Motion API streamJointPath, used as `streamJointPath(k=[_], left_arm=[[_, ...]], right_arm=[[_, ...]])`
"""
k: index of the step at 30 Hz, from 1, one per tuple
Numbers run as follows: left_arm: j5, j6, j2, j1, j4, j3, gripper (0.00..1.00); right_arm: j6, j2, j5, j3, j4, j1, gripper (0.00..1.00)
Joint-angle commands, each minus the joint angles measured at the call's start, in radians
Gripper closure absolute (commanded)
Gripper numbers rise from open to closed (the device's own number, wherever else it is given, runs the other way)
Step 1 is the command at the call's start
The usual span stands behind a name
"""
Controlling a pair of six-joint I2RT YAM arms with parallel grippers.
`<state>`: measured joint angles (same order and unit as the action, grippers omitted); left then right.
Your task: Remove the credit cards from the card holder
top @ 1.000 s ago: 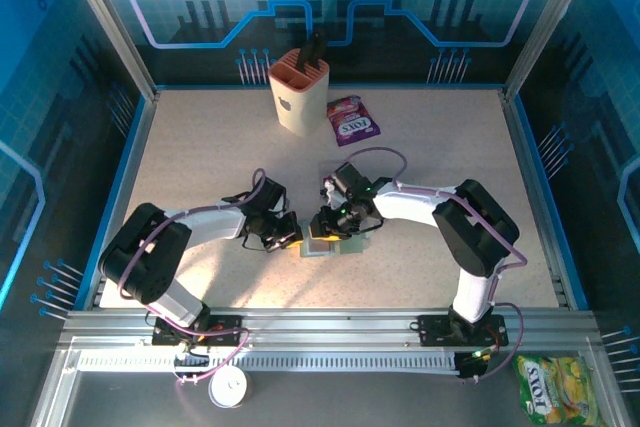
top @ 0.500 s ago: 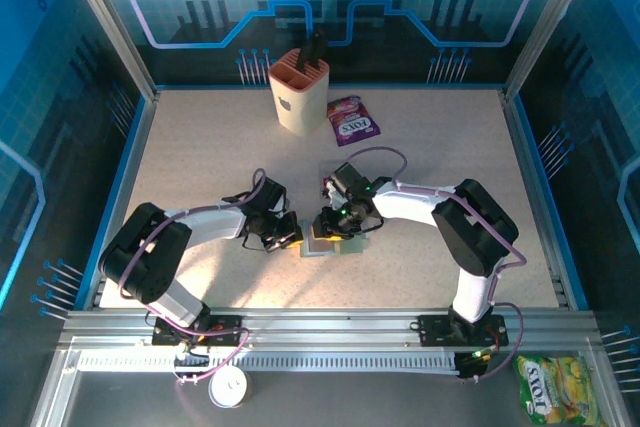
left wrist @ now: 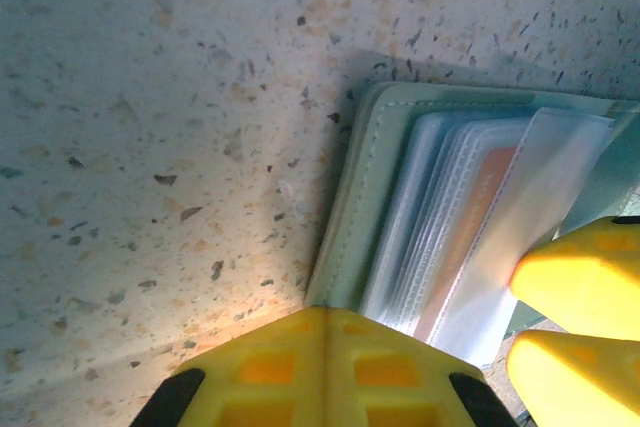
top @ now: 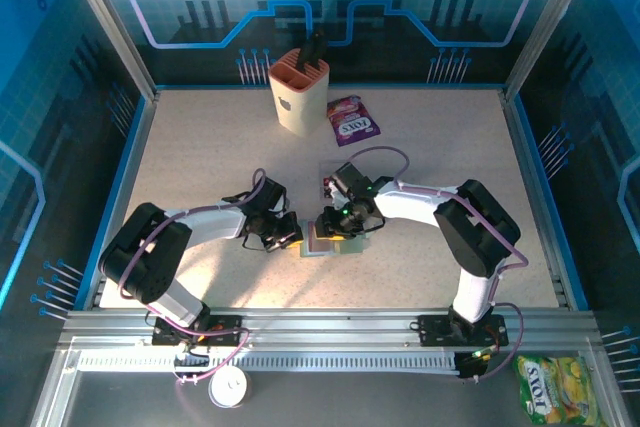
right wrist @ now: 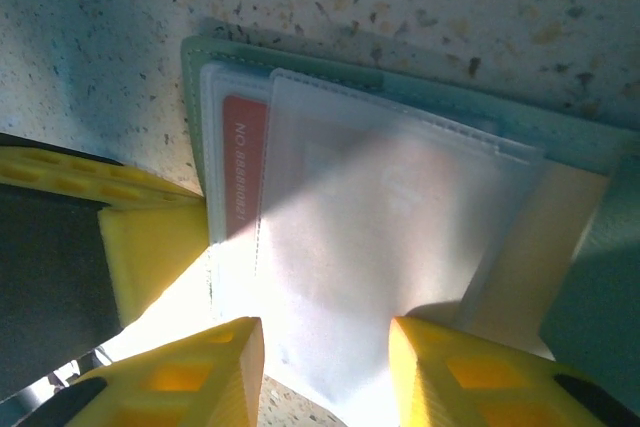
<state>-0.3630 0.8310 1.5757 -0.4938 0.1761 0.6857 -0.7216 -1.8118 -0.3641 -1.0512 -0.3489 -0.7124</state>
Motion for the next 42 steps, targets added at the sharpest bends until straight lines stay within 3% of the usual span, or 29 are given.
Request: streamJointPath(k=[1, 20, 34, 42], left_arm=[[0.029, -0.024, 0.011, -0.004, 0.043, 0.019, 0.95], [0.032, -0.015, -0.052, -0.005, 0.077, 0.059, 0.95], [-0.063, 0.085, -0.054, -0.036, -0.064, 0.060, 0.82], [-0.095, 0.140, -0.004, -0.044, -0.157, 0.033, 0.83]], right_arm=[[0.011, 0.032, 0.012, 0.022, -0.016, 0.013, 0.60], [0.004, 0.036, 0.005, 0.052, 0.022, 0.031, 0.60], [-0.016, 0.033, -0.019, 0.085, 0.073, 0.040, 0.61], [-0.022, 0.038, -0.030, 0.098, 0.093, 0.044, 0.62]])
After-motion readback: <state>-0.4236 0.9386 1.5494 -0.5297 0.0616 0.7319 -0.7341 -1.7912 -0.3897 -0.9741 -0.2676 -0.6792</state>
